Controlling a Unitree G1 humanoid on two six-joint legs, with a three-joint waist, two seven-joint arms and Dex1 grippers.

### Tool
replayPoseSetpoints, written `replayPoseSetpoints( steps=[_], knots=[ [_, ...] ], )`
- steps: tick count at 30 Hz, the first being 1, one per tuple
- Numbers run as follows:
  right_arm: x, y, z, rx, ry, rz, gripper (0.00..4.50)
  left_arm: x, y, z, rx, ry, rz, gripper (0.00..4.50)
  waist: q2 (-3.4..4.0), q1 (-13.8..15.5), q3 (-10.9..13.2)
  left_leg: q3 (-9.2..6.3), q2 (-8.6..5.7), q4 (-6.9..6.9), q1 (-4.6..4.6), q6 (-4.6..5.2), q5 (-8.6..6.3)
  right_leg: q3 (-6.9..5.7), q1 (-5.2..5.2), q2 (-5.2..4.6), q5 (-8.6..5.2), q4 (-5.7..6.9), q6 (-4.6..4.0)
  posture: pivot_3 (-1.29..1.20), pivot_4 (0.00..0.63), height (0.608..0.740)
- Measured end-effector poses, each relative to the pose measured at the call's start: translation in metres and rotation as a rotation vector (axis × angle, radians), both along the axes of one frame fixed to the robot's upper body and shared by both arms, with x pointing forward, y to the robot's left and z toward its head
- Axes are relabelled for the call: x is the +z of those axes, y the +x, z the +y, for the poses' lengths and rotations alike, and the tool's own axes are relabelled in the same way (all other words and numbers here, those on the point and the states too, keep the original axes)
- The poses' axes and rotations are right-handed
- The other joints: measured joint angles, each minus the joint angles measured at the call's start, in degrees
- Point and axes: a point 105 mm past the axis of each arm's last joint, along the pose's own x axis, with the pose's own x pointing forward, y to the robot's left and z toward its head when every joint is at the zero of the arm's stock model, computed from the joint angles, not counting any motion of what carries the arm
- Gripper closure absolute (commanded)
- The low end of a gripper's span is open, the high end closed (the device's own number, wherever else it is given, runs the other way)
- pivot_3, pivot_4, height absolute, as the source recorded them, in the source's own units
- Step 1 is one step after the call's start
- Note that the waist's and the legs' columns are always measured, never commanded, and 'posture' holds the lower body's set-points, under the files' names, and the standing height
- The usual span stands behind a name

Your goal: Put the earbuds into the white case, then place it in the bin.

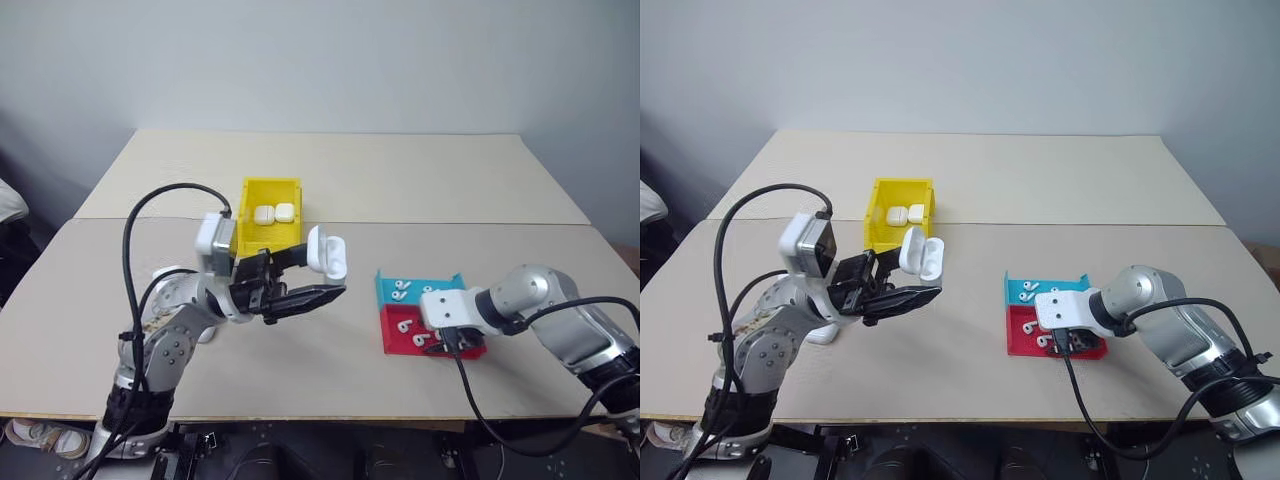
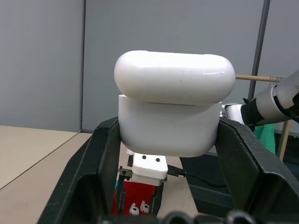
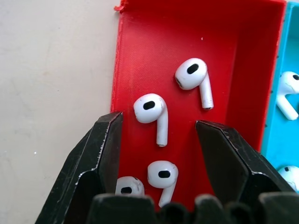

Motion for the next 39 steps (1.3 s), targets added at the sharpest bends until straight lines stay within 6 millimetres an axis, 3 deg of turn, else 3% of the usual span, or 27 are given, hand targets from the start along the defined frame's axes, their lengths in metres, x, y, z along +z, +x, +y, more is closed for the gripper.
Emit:
replayPoseSetpoints(
  steps=[7,11,15,26,28,31,34,39],
  knots=[
    [0.0,0.0,0.003,0.022,0.011,0.006,1.54,-0.001,-0.001,0.0,0.019,-0.001,0.006,1.73,0.0,0.0,0.0,-0.01,0.02,0.0,0.02,0.01,-0.01,0.0,0.02,0.03,0.0,0.01,0.0,0.0,0.15,0.74],
    [-0.002,-0.001,0.004,0.033,0.016,0.019,2.43,0.0,-0.001,0.0,0.028,-0.001,0.006,1.73,0.0,0.0,0.0,0.0,0.02,0.0,0.01,0.0,0.0,0.0,0.02,0.03,0.0,0.0,0.0,0.0,0.15,0.74],
    [-0.003,-0.002,0.007,0.044,0.02,0.023,3.76,0.001,-0.003,-0.001,0.024,0.001,-0.005,1.73,0.01,-0.01,0.0,-0.01,0.03,0.0,0.04,0.01,-0.01,0.0,0.03,0.04,0.0,0.02,0.0,0.0,0.15,0.74],
    [0.002,-0.005,0.004,-0.054,0.118,0.05,3.83,0.001,-0.003,0.0,0.027,0.013,-0.005,1.73,0.0,0.01,0.0,-0.01,0.03,0.0,0.0,0.01,-0.01,0.0,0.01,0.04,0.0,0.01,-0.01,0.0,0.15,0.74],
    [0.016,-0.006,0.007,-0.091,0.201,0.053,3.83,0.001,-0.002,0.0,0.027,0.016,-0.005,1.73,0.01,0.03,0.0,-0.02,0.03,0.0,-0.02,0.01,-0.01,0.0,-0.02,0.04,0.01,0.02,-0.01,0.0,0.15,0.74],
    [0.055,-0.011,0.011,-0.137,0.398,0.023,3.83,0.001,-0.002,-0.001,0.019,0.015,-0.008,1.73,0.0,0.05,0.0,-0.06,0.03,0.0,-0.02,0.18,-0.11,-0.03,0.0,0.04,0.01,0.01,-0.02,0.0,0.15,0.74],
    [0.097,-0.021,0.024,-0.103,0.708,-0.058,3.83,0.004,0.0,-0.003,0.005,0.007,-0.01,1.73,-0.01,0.12,0.0,-0.12,0.03,0.01,0.02,0.2,-0.12,-0.08,0.11,0.05,0.01,-0.01,-0.01,0.0,0.15,0.74],
    [0.143,-0.028,0.053,-0.104,1.172,-0.094,3.83,0.006,0.006,-0.011,-0.032,0.006,-0.01,1.73,0.02,-0.05,-0.01,-0.13,0.03,0.02,0.05,0.2,-0.12,-0.05,0.1,0.07,0.01,0.06,-0.02,0.0,0.15,0.74]
  ],
)
